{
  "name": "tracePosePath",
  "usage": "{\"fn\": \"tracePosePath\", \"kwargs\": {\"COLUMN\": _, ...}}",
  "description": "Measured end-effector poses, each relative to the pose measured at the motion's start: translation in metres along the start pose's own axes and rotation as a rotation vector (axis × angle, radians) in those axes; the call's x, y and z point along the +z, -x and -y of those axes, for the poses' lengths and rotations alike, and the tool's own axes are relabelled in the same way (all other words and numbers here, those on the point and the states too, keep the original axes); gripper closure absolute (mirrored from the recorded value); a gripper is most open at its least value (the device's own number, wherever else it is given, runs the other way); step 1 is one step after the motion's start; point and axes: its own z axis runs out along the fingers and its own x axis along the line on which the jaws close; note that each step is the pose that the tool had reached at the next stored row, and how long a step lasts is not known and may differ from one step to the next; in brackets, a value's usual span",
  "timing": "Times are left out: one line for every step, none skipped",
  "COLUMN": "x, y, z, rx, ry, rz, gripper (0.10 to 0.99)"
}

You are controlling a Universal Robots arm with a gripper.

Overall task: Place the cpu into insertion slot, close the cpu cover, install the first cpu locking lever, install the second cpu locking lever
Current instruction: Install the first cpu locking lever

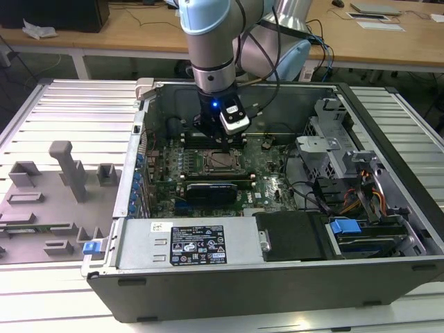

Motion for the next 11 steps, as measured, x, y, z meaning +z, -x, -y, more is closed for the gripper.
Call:
{"fn": "tracePosePath", "kwargs": {"x": -0.0015, "y": 0.0003, "z": -0.0001, "rx": 0.0, "ry": 0.0, "rz": -0.0001, "gripper": 0.98}}
{"fn": "tracePosePath", "kwargs": {"x": -0.0045, "y": 0.0007, "z": -0.0002, "rx": 0.0, "ry": -0.001, "rz": -0.0005, "gripper": 0.98}}
{"fn": "tracePosePath", "kwargs": {"x": -0.0062, "y": 0.0011, "z": -0.0004, "rx": 0.0, "ry": -0.001, "rz": -0.0003, "gripper": 0.98}}
{"fn": "tracePosePath", "kwargs": {"x": -0.0089, "y": 0.0016, "z": -0.0006, "rx": 0.0, "ry": -0.001, "rz": -0.0002, "gripper": 0.98}}
{"fn": "tracePosePath", "kwargs": {"x": -0.0102, "y": 0.0018, "z": -0.0007, "rx": 0.0, "ry": -0.001, "rz": -0.0002, "gripper": 0.98}}
{"fn": "tracePosePath", "kwargs": {"x": -0.0113, "y": 0.002, "z": -0.0008, "rx": 0.001, "ry": -0.001, "rz": -0.0001, "gripper": 0.98}}
{"fn": "tracePosePath", "kwargs": {"x": -0.0127, "y": 0.0023, "z": -0.0009, "rx": 0.001, "ry": 0.0, "rz": 0.0001, "gripper": 0.98}}
{"fn": "tracePosePath", "kwargs": {"x": -0.0139, "y": 0.0025, "z": -0.001, "rx": 0.002, "ry": 0.0, "rz": 0.0002, "gripper": 0.98}}
{"fn": "tracePosePath", "kwargs": {"x": -0.0147, "y": 0.0026, "z": -0.0011, "rx": 0.003, "ry": 0.0, "rz": 0.0003, "gripper": 0.98}}
{"fn": "tracePosePath", "kwargs": {"x": -0.0152, "y": 0.0027, "z": -0.0011, "rx": 0.004, "ry": 0.001, "rz": 0.0007, "gripper": 0.98}}
{"fn": "tracePosePath", "kwargs": {"x": -0.0156, "y": 0.0021, "z": -0.0011, "rx": 0.007, "ry": 0.001, "rz": 0.002, "gripper": 0.98}}
